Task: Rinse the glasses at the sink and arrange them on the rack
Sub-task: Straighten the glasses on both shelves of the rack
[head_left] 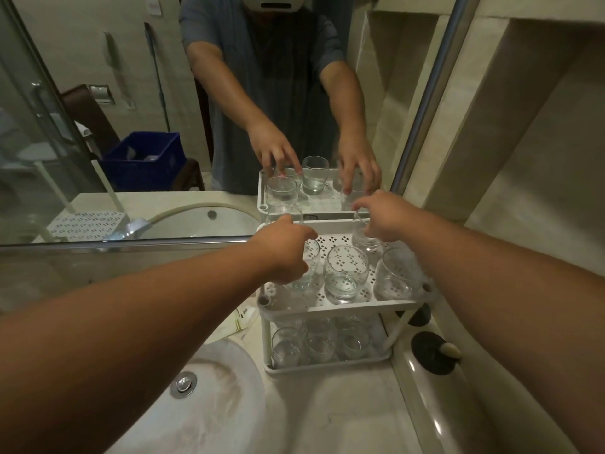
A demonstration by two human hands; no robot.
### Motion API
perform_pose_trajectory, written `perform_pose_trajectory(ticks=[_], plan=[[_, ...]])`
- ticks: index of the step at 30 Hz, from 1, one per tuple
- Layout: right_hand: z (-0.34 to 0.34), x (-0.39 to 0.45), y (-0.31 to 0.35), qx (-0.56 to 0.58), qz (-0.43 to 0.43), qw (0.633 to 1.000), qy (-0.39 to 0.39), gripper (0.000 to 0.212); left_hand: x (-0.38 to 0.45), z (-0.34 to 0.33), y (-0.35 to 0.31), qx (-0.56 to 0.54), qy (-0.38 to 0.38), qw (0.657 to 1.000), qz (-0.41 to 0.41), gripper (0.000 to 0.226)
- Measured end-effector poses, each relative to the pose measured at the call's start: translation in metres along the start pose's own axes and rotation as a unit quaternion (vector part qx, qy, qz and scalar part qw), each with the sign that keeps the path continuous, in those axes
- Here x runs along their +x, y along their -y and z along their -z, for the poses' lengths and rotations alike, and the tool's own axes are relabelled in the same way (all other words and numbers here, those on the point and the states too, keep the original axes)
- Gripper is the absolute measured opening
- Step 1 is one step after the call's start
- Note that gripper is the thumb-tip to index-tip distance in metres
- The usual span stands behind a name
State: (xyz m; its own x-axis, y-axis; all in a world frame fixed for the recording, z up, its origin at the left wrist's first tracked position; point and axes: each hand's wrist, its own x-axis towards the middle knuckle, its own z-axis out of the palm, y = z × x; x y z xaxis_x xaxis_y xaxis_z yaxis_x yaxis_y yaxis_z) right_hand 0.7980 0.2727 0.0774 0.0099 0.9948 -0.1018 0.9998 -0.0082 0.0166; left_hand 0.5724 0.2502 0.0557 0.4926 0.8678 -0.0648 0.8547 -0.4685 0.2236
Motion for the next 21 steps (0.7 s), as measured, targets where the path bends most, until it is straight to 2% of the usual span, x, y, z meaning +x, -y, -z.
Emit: perform_pose_trajectory(ticks=[7,12,16,19,21], plan=[[0.0,-0.002,-0.011,-0.01,-0.014,1.0,-0.008,0.057,-0.005,-0.002,0.003,-0.009,-0.012,1.0,-0.007,0.067],[0.008,-0.003,0.005,-0.017,-0.025,1.0,0.005,0.062,-0.012,0.001,0.005,-0.022,0.004,1.0,-0.017,0.067],[0.016,-0.003,0.043,0.061,0.064,0.993,-0.083,0.054,-0.023,0.003,0.009,-0.049,0.012,0.999,-0.019,0.068],[0.017,-0.001,0.079,0.095,0.152,0.982,-0.051,0.055,-0.032,0.005,0.012,-0.053,0.02,0.998,-0.023,0.067],[0.014,0.002,0.096,0.088,0.167,0.981,-0.032,0.061,-0.037,0.006,0.014,-0.055,0.02,0.998,-0.027,0.068]])
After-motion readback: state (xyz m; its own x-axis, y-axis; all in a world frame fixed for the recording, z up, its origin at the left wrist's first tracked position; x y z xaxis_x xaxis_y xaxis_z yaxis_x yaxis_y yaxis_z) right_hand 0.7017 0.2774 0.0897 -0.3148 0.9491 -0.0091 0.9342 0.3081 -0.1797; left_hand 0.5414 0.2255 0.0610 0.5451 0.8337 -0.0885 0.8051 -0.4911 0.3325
